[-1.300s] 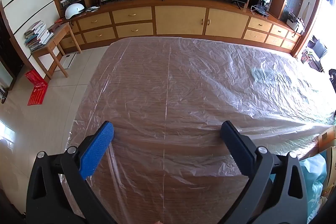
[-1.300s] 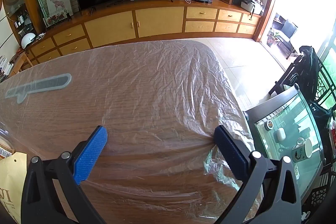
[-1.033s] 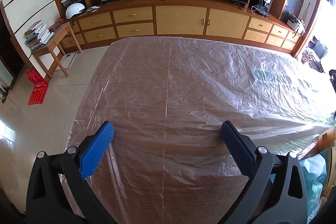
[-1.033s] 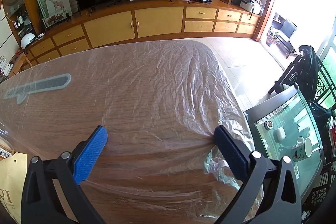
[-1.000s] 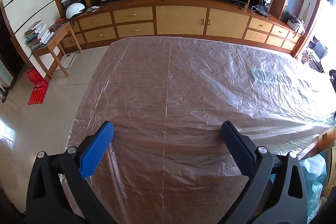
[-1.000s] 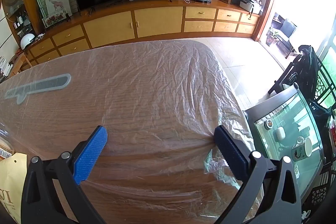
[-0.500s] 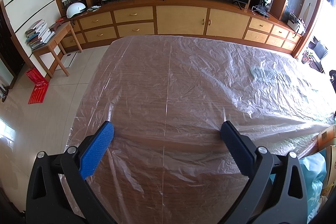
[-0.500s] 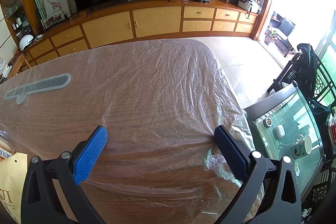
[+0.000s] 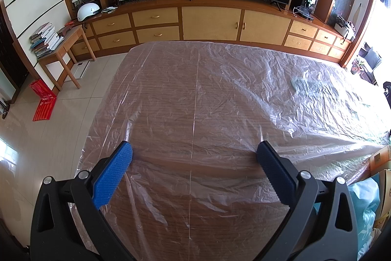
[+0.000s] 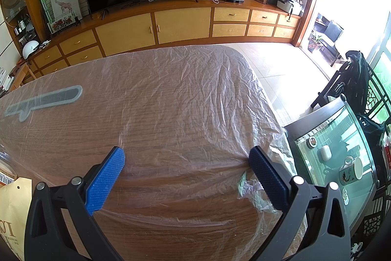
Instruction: Collect trash
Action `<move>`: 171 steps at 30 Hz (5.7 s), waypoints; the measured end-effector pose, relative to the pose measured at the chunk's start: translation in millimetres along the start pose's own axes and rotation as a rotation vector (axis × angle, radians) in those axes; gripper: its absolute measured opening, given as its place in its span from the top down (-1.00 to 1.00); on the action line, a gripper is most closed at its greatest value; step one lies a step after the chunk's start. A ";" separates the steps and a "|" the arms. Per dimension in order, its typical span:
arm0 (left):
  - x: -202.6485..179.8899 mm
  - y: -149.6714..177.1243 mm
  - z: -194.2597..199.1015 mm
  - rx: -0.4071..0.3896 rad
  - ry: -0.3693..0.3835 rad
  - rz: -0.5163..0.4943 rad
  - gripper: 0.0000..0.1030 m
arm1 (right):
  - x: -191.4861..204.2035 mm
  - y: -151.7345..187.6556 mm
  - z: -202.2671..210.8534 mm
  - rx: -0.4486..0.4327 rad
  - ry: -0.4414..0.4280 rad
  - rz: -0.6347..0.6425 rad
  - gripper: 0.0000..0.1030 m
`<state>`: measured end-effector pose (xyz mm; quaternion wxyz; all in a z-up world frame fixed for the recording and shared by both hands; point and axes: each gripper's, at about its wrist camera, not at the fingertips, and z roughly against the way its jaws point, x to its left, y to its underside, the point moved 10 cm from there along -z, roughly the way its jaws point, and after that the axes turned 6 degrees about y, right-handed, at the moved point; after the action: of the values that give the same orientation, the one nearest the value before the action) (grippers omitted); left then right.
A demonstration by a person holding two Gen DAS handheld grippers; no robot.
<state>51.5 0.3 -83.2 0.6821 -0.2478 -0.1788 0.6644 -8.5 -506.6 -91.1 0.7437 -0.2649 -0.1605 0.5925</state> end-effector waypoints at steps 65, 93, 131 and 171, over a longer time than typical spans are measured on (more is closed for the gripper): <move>-78.9 78.0 173.8 -0.054 0.245 -0.281 -0.97 | 60.5 80.2 206.0 -0.134 -0.182 0.233 -0.92; -104.1 184.4 133.3 0.138 0.312 -0.422 -0.85 | 121.7 177.6 163.3 0.043 -0.186 0.300 -0.88; -146.7 200.0 236.8 0.052 0.493 -0.405 -0.60 | 118.8 226.2 267.3 0.100 -0.521 0.172 0.12; -188.9 345.3 168.0 0.367 0.479 -0.595 -0.60 | 150.4 364.5 196.0 0.337 -0.430 0.419 0.12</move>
<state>-337.2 -172.7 -129.2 0.8993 -0.2072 0.0421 0.3829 -370.0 -263.9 -157.0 0.5884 -0.0345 -0.1555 0.7927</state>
